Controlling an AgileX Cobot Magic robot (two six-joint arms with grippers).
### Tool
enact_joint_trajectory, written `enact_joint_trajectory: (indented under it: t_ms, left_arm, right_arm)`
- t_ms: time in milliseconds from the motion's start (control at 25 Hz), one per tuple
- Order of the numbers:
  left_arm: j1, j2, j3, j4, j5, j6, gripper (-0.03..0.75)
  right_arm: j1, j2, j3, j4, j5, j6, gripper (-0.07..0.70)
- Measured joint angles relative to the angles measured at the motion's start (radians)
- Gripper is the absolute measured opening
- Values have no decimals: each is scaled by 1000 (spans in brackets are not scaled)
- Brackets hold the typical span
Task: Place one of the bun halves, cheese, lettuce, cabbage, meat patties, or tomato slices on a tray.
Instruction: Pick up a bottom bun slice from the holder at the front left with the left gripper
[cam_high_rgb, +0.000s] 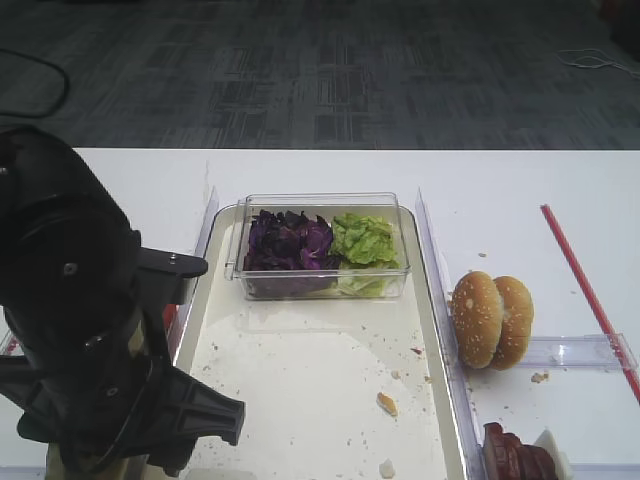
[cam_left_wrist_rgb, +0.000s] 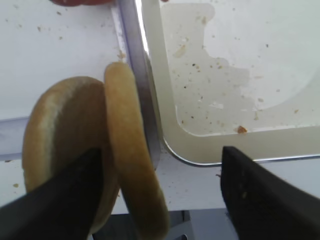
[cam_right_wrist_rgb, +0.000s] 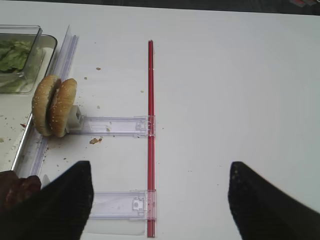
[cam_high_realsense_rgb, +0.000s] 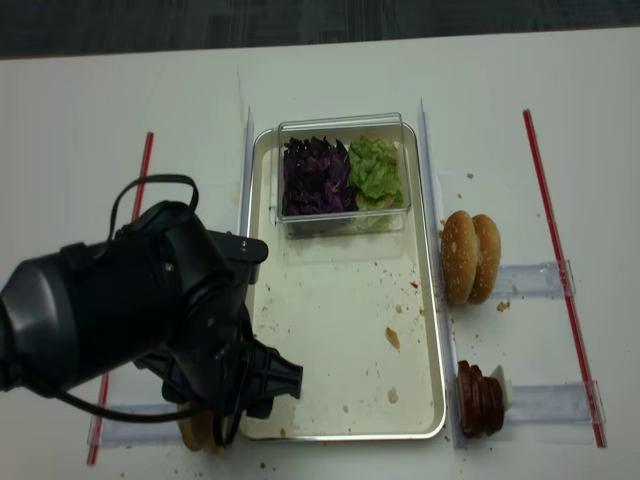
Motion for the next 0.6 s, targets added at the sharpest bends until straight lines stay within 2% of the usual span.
enact_joint_trajectory:
  t_ms: [160,440,600]
  left_arm:
    - [0,6,-1,19,0,0,449]
    - [0,6,-1,25,0,0,239]
    - [0,6,-1,29,0,0,173]
  right_arm:
    - [0,0,0,0,0,0,590]
    - [0,0,0,0,0,0,590]
    - [0,0,0,0,0,-2,590]
